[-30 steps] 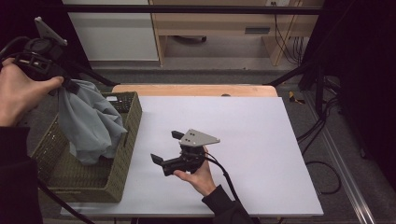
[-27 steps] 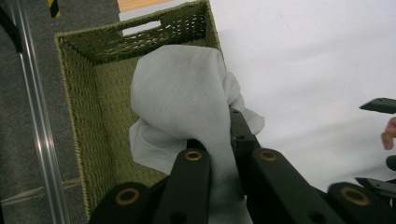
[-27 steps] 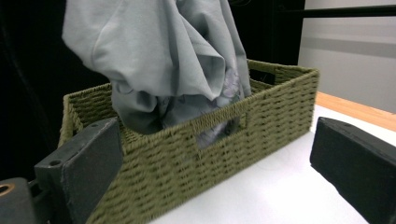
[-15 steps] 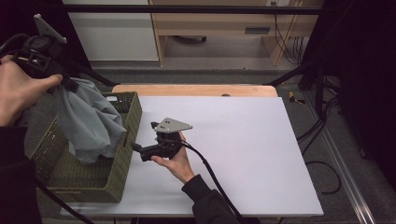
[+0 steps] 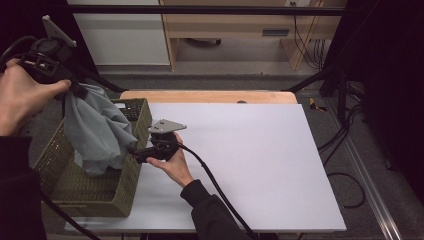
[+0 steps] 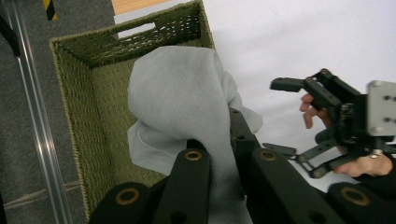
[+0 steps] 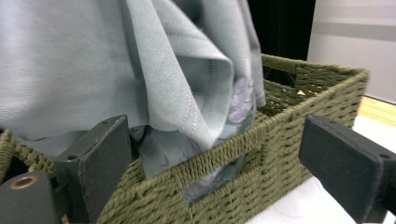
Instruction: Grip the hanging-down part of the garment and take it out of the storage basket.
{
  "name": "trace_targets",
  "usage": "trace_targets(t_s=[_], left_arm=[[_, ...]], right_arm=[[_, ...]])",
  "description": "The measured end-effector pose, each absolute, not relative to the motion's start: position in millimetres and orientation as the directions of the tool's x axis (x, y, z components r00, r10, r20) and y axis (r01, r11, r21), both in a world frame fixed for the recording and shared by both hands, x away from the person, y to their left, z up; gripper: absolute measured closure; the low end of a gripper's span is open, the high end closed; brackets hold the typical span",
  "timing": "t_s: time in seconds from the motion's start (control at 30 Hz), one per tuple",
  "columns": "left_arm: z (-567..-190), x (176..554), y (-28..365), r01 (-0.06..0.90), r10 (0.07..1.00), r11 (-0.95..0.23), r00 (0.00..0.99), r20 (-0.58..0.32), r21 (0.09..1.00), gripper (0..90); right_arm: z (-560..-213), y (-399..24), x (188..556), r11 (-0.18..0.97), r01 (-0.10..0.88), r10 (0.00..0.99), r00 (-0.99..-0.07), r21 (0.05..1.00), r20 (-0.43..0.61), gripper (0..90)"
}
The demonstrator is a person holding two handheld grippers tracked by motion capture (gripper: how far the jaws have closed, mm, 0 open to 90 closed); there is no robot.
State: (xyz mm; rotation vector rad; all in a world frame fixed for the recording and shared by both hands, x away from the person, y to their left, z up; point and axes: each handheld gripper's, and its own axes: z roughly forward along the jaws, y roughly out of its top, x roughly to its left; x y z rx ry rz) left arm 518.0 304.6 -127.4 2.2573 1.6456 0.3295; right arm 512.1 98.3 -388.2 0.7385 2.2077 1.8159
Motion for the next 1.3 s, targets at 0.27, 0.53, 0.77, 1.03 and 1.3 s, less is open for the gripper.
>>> trace_targets(t_s=[0.27,0.53,0.77,1.03,1.3], left_arm=[[-132,516,308,0.877,0.950,-0.285,0.313,-0.011,0.388,87.1],[-133,516,309,0.873,0.947,-0.290,0.322,-0.017,0.393,87.1],[-133,517,307,0.871,0.945,-0.297,0.326,-0.008,0.391,87.1],[-134,515,309,0.868,0.946,-0.294,0.323,-0.005,0.401,87.1],[-131,514,312,0.865,0.950,-0.282,0.312,-0.005,0.414,87.1]], right_arm=[[-392,127,521,0.173,0.252,0.489,-0.861,0.952,0.139,12.1],[-394,144,531,0.175,0.253,0.507,-0.852,0.952,0.133,20.6],[-399,149,537,0.159,0.268,0.496,-0.854,0.950,0.158,61.2],[-390,139,534,0.188,0.239,0.433,-0.891,0.953,0.138,85.3],[-372,123,526,0.183,0.199,0.404,-0.908,0.963,0.110,85.8]])
